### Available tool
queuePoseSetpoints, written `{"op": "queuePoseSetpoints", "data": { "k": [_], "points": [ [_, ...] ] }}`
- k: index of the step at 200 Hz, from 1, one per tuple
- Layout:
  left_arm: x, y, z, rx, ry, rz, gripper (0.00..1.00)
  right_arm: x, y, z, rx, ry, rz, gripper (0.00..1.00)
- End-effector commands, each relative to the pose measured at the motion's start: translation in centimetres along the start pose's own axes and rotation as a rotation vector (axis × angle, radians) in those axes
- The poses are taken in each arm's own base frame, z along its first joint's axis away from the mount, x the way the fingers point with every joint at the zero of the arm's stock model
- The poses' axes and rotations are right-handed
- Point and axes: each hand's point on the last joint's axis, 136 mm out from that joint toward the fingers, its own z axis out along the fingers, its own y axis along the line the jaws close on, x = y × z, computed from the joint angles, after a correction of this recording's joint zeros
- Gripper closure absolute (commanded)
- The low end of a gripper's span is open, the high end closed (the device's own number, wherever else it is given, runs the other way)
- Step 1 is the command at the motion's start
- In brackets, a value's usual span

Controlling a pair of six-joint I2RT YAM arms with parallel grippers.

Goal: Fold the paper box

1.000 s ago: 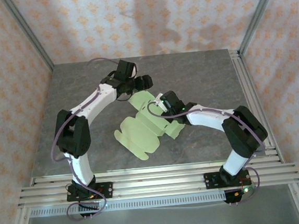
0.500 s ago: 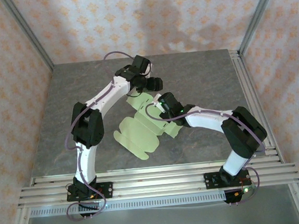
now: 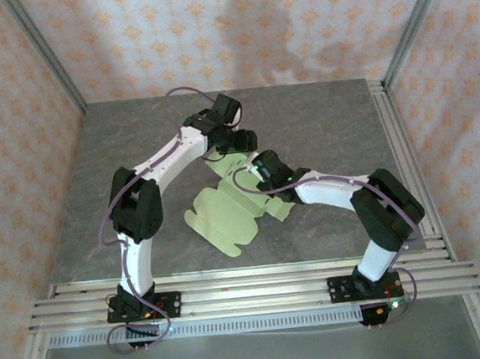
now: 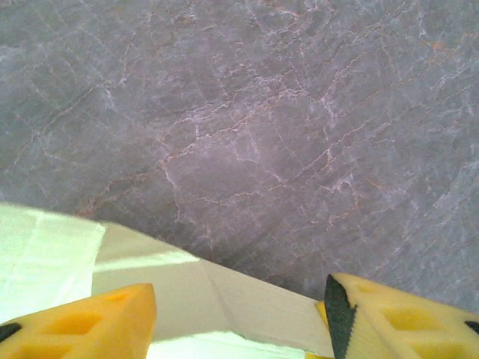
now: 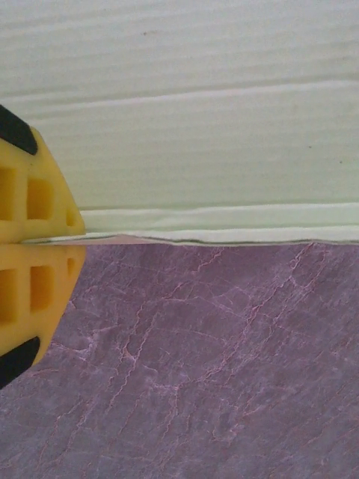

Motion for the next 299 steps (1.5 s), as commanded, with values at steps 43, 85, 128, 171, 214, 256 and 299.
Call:
{"op": "queuePoseSetpoints", "data": {
  "k": [43,85,128,171,214,256,299],
  "points": [
    [1.5,-0.7,0.0,-0.004,0.032,-0.020,0.36,-1.4,-1.2,-0.4,0.047,-0.036,0.036,1.00],
    [1.0,-0.3,0.1,-0.037,0.025,-0.001,0.24,-1.9,-0.3,-1.0,-0.019,-0.065,0.050,1.00],
    [0.3,0.1,0.2,-0.082,0.035,0.047,0.24,-2.2,0.2,-1.3,-0.105,-0.063,0.089,1.00],
    [0.5,0.0,0.6,-0.073,0.053,0.056,0.28,-2.5,-0.6,-1.9,-0.152,-0.086,0.129,1.00],
    [1.2,-0.1,0.5,-0.067,0.083,0.065,0.32,-2.2,-0.9,-1.4,-0.136,-0.062,0.114,1.00],
    [2.2,0.4,0.1,-0.088,0.121,0.093,0.32,-2.5,-1.4,-1.4,-0.115,-0.069,0.110,1.00],
    [0.5,0.3,-0.8,-0.107,0.058,0.148,0.30,-2.5,-0.9,-1.4,-0.141,-0.070,0.098,1.00]
  ]
}}
